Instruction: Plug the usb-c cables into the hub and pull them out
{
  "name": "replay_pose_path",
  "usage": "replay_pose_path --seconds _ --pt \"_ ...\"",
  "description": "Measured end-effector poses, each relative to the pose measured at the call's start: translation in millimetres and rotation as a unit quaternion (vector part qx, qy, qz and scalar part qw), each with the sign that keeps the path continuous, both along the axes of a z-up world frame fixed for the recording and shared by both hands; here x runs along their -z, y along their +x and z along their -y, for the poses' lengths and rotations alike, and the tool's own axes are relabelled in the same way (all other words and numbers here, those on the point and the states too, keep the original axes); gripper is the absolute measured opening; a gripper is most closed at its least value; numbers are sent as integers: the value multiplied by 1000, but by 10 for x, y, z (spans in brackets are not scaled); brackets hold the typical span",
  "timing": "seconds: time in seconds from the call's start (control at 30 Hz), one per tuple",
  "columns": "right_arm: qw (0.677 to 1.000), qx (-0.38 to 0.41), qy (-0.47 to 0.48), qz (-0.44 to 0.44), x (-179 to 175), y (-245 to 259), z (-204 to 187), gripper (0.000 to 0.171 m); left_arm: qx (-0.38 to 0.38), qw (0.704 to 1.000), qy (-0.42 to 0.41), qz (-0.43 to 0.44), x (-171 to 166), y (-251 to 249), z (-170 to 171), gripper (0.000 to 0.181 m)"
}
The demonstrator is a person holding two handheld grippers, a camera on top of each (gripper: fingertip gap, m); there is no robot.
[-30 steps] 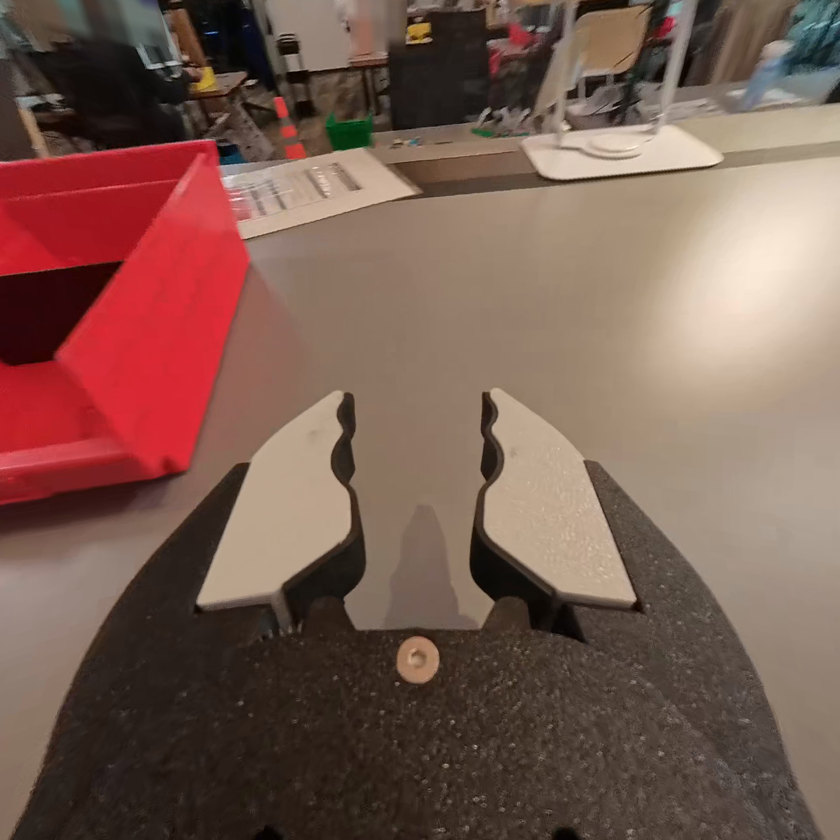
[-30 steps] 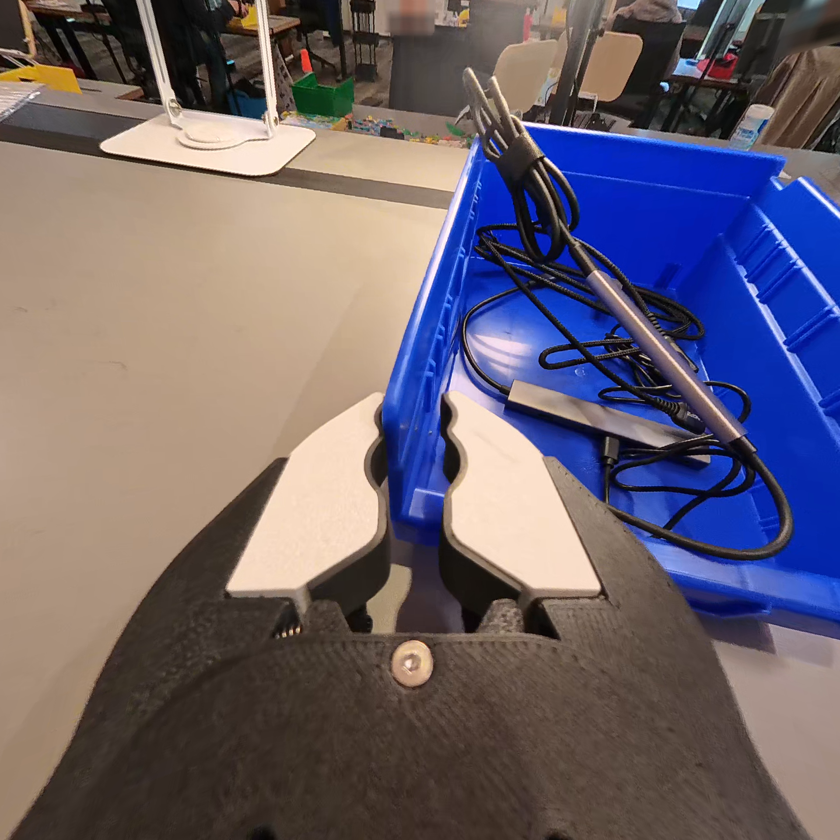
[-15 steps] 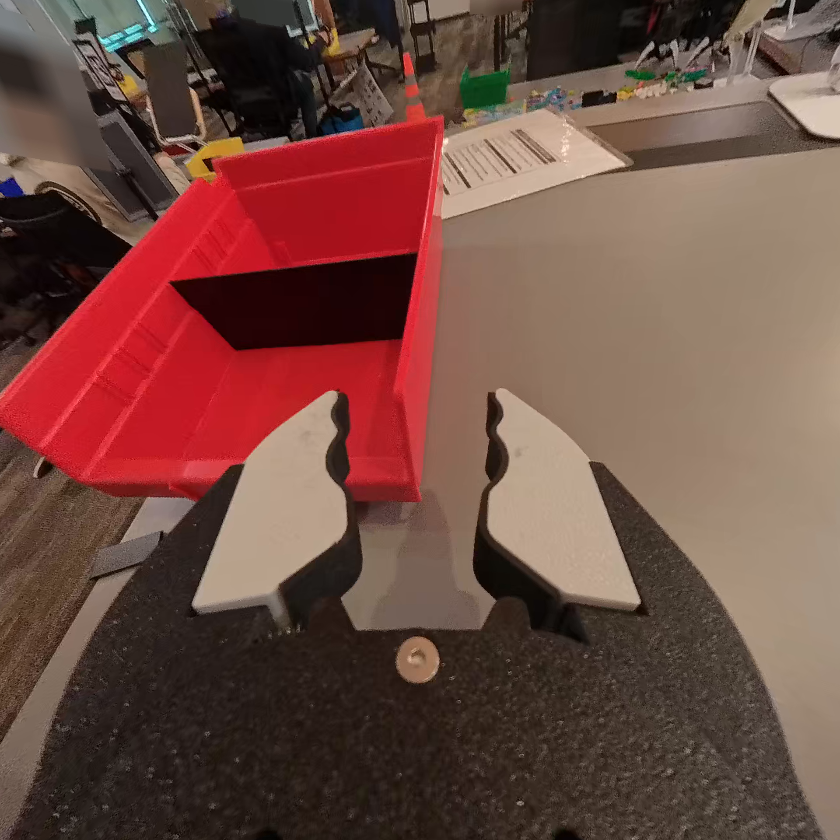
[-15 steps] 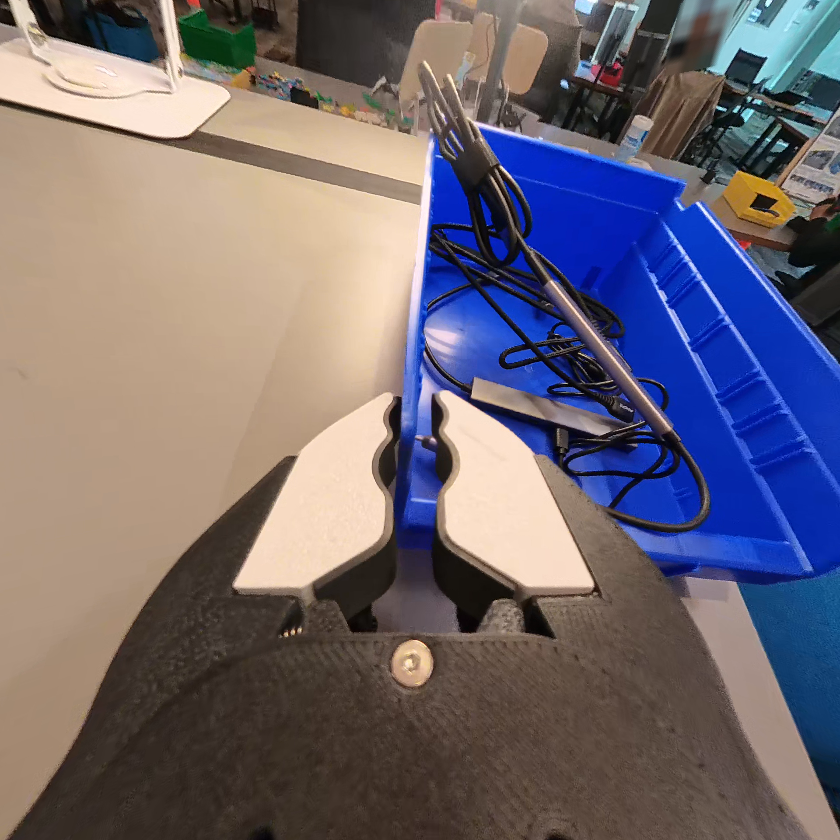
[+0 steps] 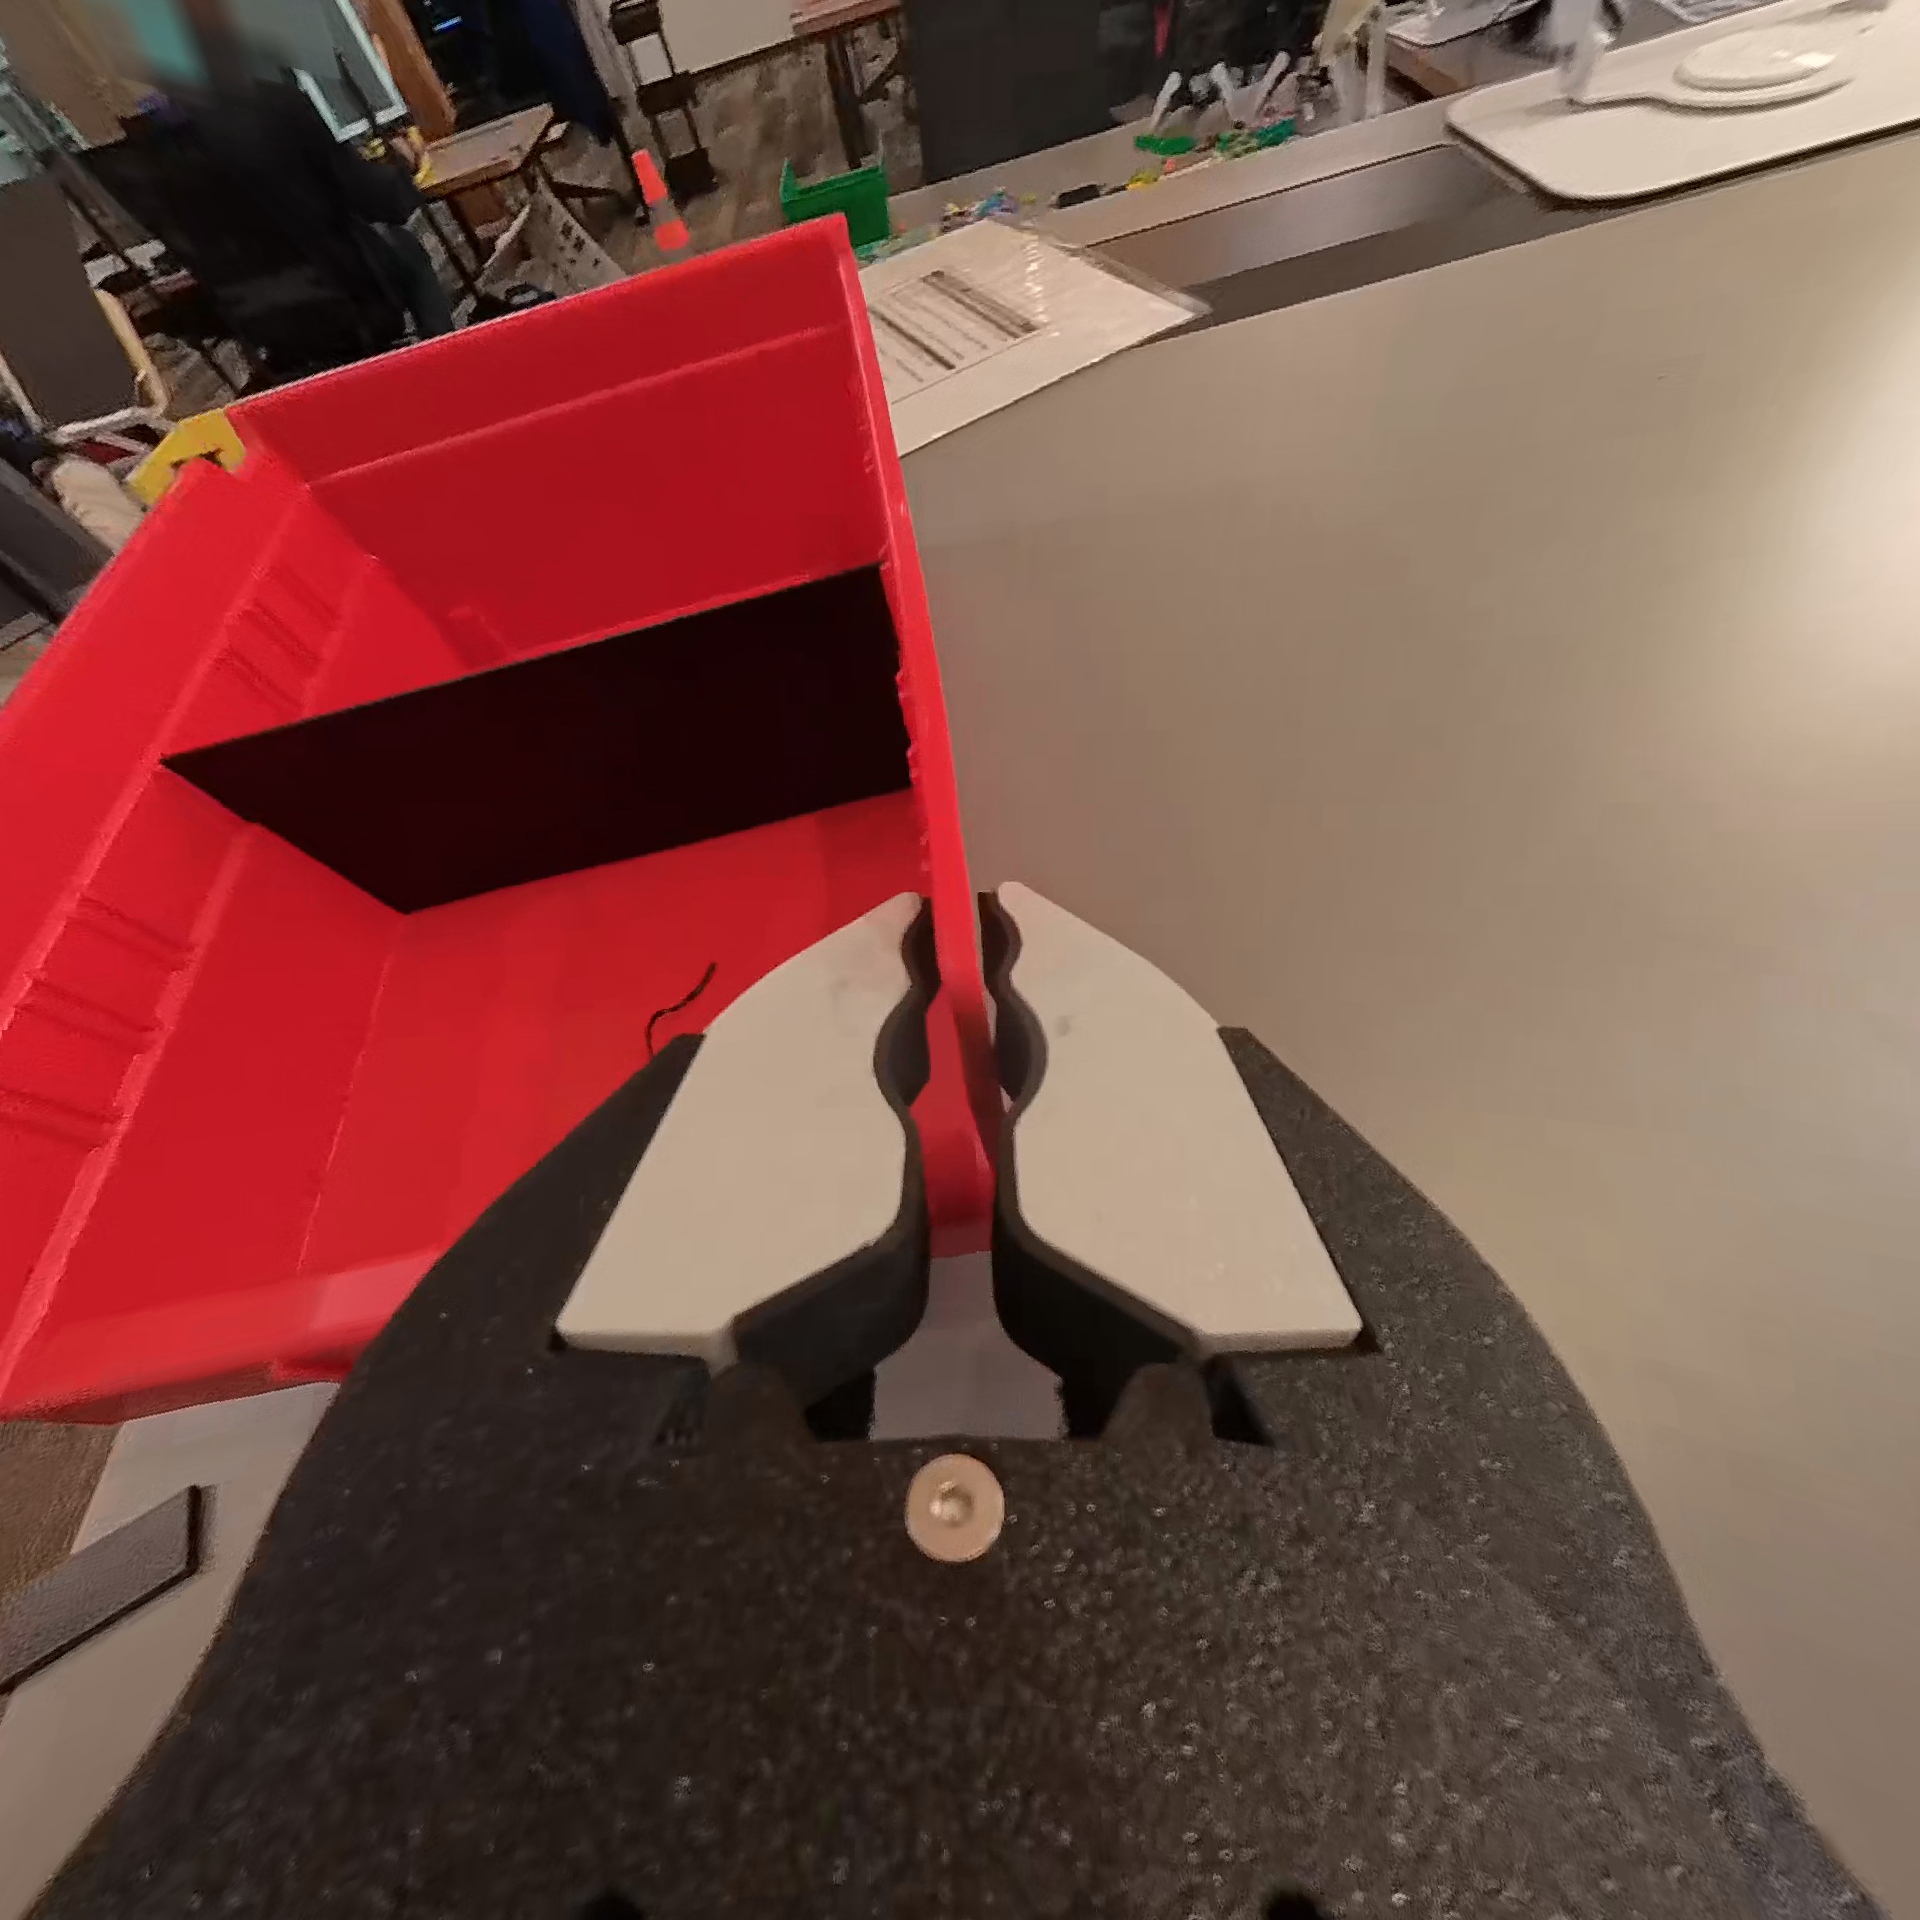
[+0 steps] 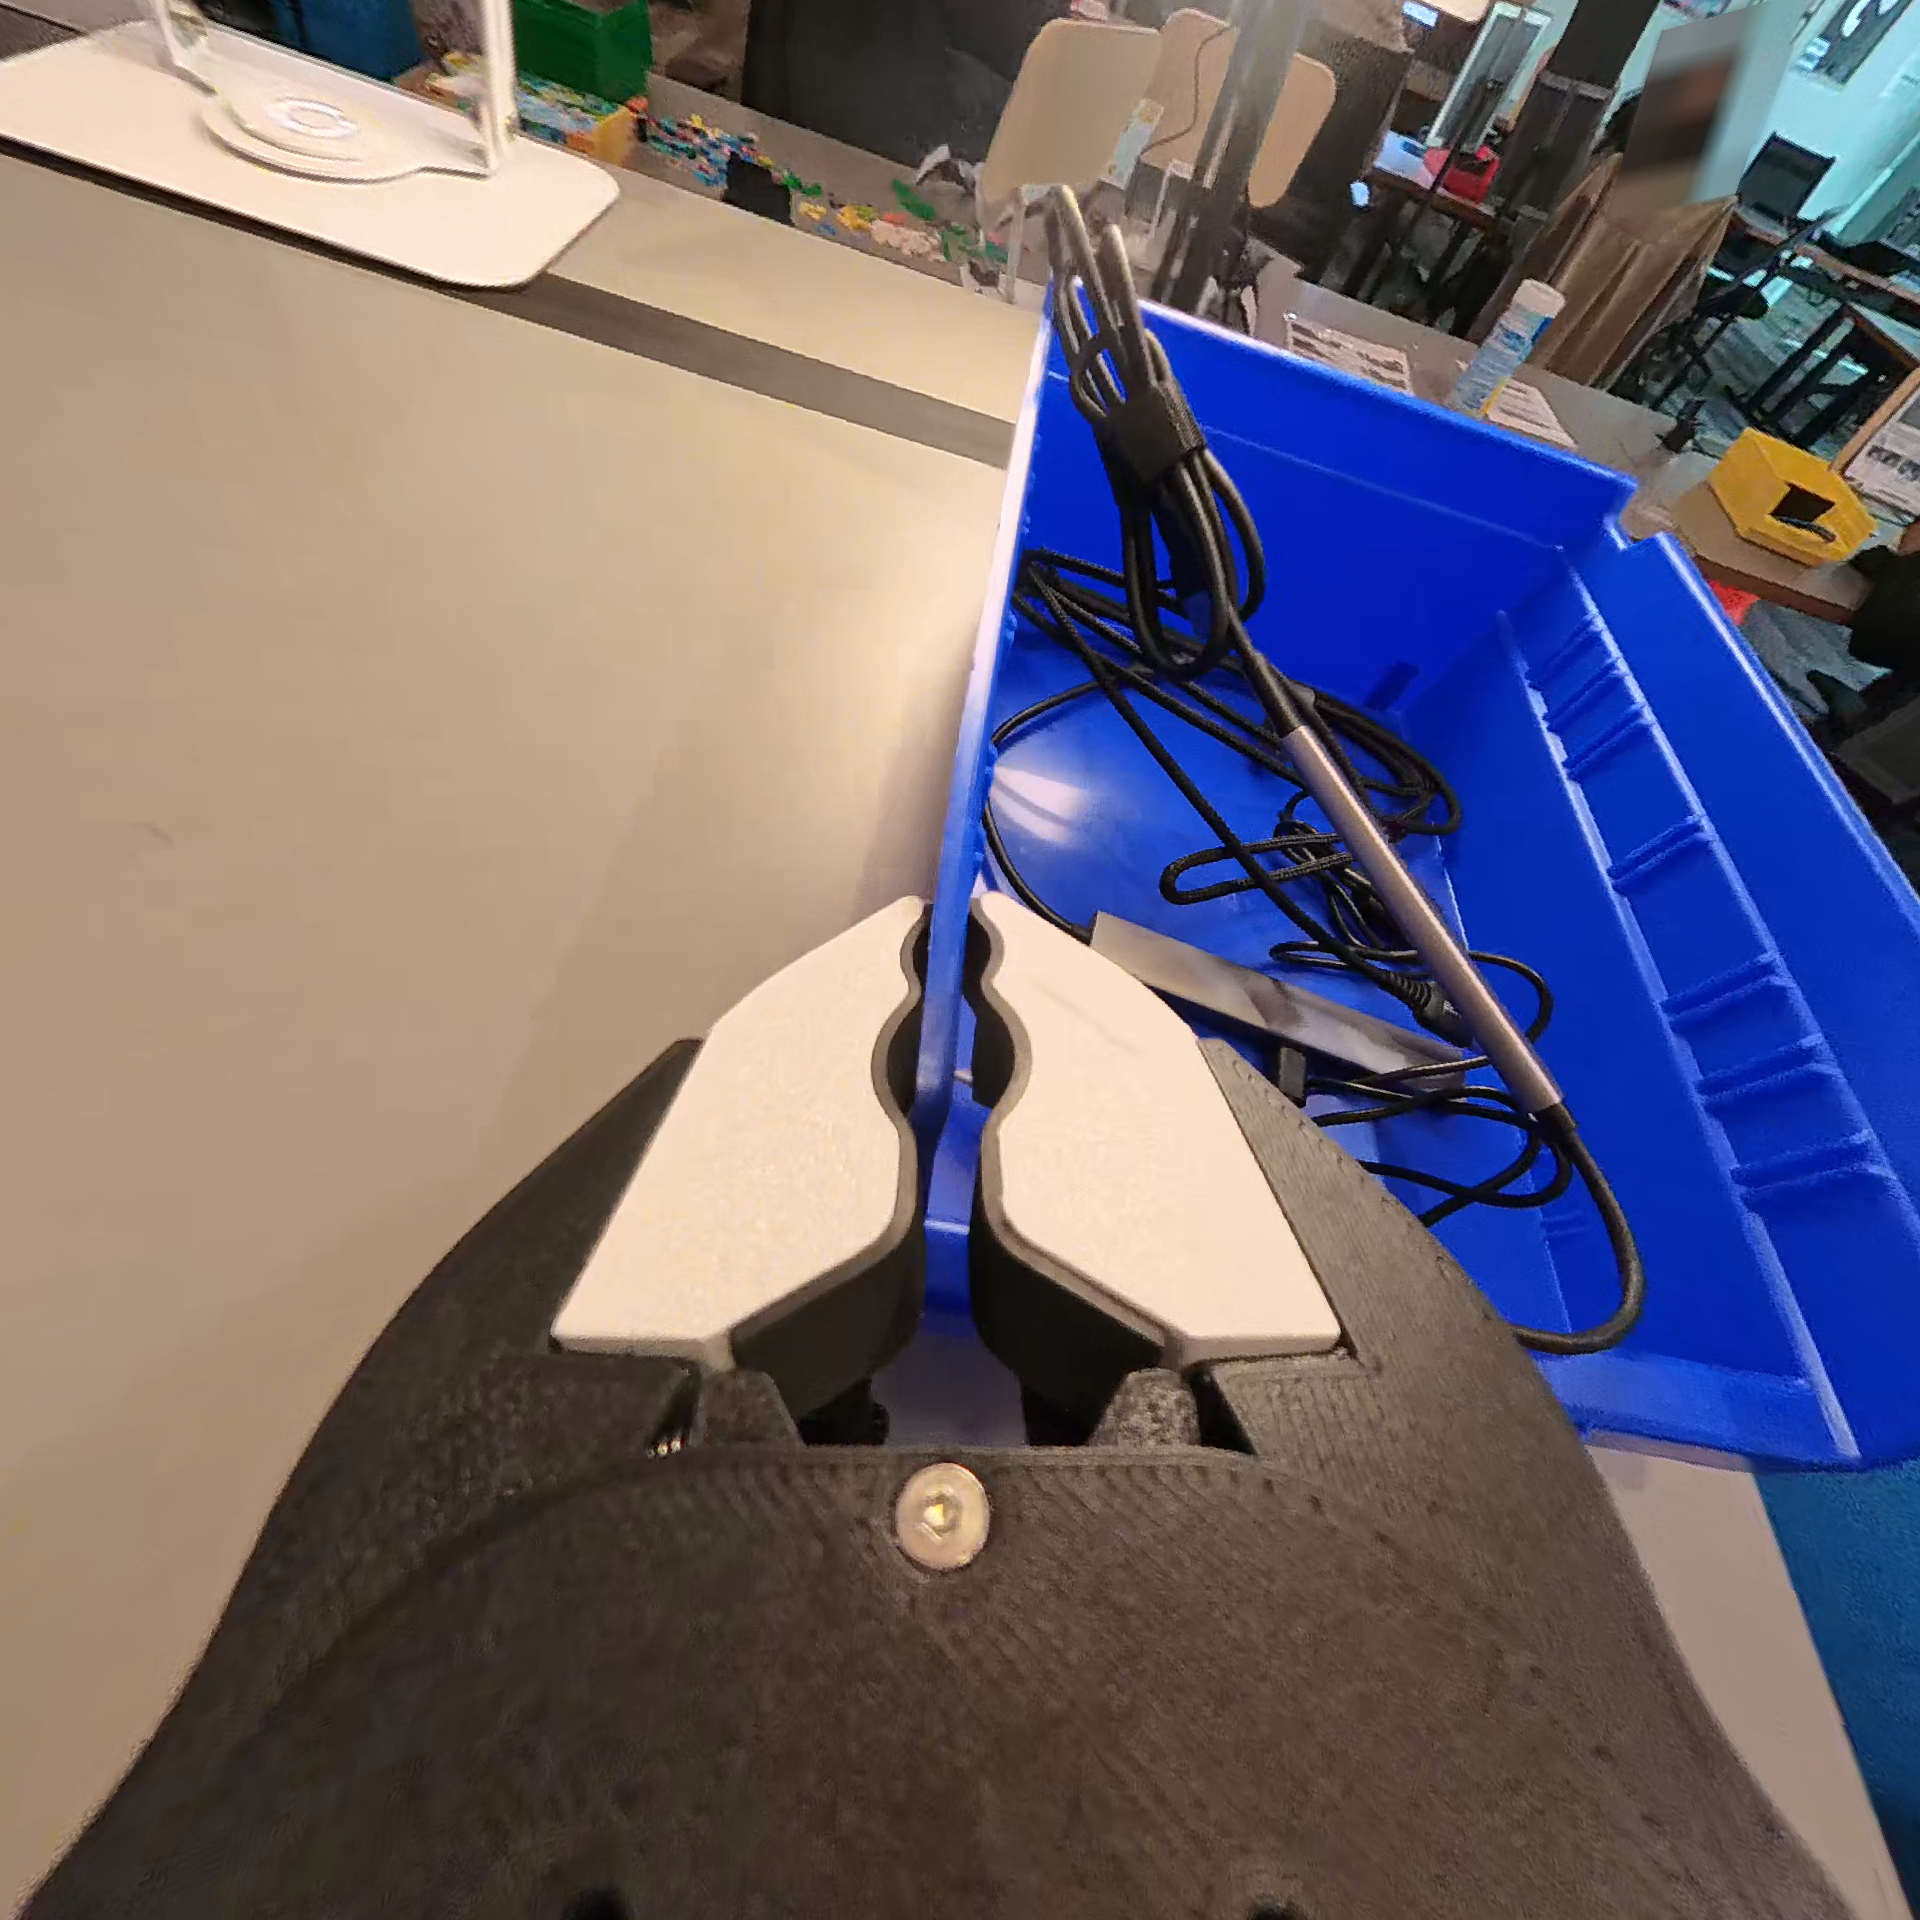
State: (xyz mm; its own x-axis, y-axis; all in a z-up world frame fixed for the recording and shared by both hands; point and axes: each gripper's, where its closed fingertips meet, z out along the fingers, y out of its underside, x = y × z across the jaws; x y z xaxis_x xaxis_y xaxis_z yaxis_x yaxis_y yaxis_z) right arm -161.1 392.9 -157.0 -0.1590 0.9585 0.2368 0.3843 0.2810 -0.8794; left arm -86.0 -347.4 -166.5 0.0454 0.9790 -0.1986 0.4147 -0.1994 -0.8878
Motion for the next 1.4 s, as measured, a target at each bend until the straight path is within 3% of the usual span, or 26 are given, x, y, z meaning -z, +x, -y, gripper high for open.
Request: replay_pose_path --seconds 0.23,0.43,0.6,0.83,1.07,1.4 --pt "996 -89 -27 -17 -6 201 362 3 112 994 13 -11 -3 116 -603 5" --pt "983 -173 -62 -28 -10 272 665 3 263 964 37 -16 -4 230 -1272 3" --pt "971 -225 -68 -28 -10 246 830 3 404 912 65 0 3 520 -1769 4" --pt "950 -304 -68 -29 -11 127 1034 3 571 813 100 45 2 1143 -2211 4" --pt "904 -420 -76 -28 -14 61 1643 2 659 737 129 84 -1 1527 -2626 6" --pt "808 -583 -87 -9 -12 16 2688 3 702 695 130 88 -8 1699 -3226 6"
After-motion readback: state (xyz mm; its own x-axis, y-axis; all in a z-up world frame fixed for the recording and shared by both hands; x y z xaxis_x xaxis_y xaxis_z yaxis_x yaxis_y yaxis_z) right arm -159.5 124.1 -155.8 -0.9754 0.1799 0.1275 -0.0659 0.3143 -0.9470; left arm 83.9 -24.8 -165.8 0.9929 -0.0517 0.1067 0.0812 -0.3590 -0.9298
